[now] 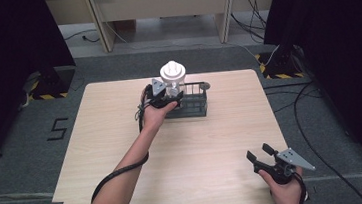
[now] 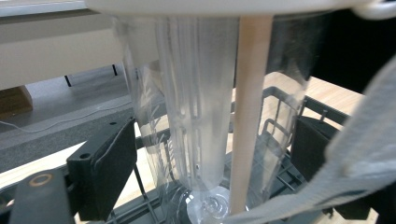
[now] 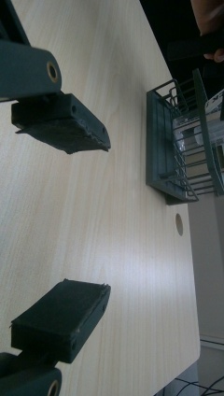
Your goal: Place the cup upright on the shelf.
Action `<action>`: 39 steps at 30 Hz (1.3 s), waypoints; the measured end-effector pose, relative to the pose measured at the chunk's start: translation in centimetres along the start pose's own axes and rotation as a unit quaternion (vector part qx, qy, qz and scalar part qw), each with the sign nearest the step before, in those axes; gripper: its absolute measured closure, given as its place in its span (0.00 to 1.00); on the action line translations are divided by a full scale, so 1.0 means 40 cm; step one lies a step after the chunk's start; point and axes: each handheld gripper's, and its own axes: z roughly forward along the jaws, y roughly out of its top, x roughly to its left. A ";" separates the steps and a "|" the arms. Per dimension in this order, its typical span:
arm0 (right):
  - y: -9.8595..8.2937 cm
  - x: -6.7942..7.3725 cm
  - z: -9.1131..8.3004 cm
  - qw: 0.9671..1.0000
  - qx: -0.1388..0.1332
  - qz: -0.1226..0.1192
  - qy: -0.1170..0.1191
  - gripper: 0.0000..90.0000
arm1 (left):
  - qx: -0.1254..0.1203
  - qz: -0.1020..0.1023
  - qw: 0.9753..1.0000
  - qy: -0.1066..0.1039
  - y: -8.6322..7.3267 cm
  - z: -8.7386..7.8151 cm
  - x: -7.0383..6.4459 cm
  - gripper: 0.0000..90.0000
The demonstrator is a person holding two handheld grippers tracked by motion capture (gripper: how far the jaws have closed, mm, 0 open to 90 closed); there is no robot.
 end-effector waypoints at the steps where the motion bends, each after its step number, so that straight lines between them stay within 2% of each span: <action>1: 0.000 0.000 0.000 1.000 0.000 0.000 0.000 0.29 | -0.001 0.000 1.000 -0.002 0.000 -0.004 -0.001 0.16; 5: 0.000 0.000 0.000 1.000 0.001 0.000 0.000 0.29 | 0.002 -0.003 1.000 -0.001 -0.001 -0.018 0.000 0.16; 18: 0.000 0.001 0.001 1.000 0.003 0.000 -0.001 0.29 | -0.001 0.004 1.000 -0.004 -0.006 -0.067 -0.003 0.16; 29: 0.000 0.001 0.001 1.000 0.003 0.000 -0.002 0.29 | 0.001 0.009 1.000 -0.013 -0.022 -0.113 -0.004 0.16; 33: 0.000 0.001 0.001 1.000 0.002 0.000 -0.002 0.29 | 0.004 0.002 1.000 -0.018 -0.030 -0.131 -0.004 0.16; 39: 0.000 0.001 0.001 1.000 0.002 0.000 -0.003 0.29 | 0.001 0.009 1.000 -0.020 -0.034 -0.156 -0.003 0.16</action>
